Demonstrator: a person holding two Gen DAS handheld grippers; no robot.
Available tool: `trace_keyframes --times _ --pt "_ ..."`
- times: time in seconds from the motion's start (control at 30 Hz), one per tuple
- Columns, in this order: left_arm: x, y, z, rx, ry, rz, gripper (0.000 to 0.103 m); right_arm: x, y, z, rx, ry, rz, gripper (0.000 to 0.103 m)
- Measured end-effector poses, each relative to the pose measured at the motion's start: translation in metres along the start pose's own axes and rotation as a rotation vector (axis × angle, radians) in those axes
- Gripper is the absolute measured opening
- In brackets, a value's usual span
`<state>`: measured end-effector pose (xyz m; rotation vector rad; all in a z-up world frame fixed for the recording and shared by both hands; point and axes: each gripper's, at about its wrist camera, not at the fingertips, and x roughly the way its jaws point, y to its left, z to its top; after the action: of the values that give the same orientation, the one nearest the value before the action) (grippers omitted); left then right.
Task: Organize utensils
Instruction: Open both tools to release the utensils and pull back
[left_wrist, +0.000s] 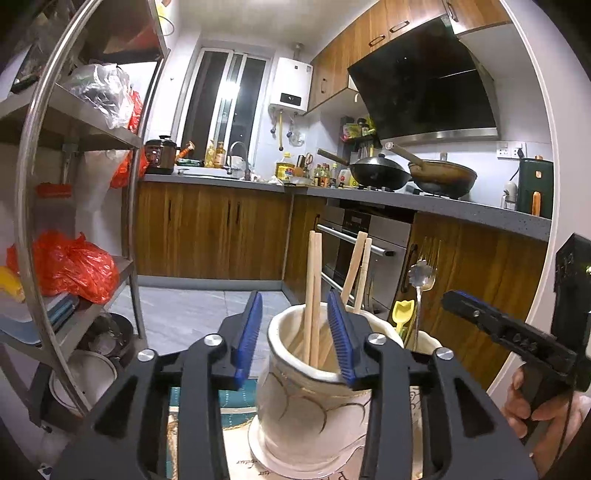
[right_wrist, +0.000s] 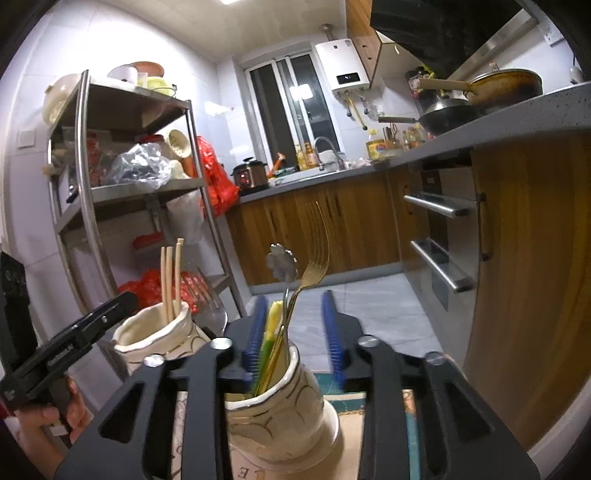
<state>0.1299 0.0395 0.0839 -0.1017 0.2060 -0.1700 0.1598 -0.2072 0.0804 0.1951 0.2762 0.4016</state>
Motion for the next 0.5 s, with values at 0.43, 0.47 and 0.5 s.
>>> trace_keyframes --times 0.43,0.47,0.5 --pt "-0.058 0.003 -0.004 -0.033 -0.041 0.089 0.097 -0.051 0.004 -0.006 -0.044 0.005 -0.03 0.097" --pt "-0.062 0.001 -0.004 -0.034 -0.038 0.091 0.097 -0.055 0.004 -0.007 -0.047 0.008 -0.039 0.098" --pt "-0.067 0.0 -0.005 -0.033 -0.031 0.095 0.097 -0.058 0.005 -0.009 -0.05 0.012 -0.048 0.098"
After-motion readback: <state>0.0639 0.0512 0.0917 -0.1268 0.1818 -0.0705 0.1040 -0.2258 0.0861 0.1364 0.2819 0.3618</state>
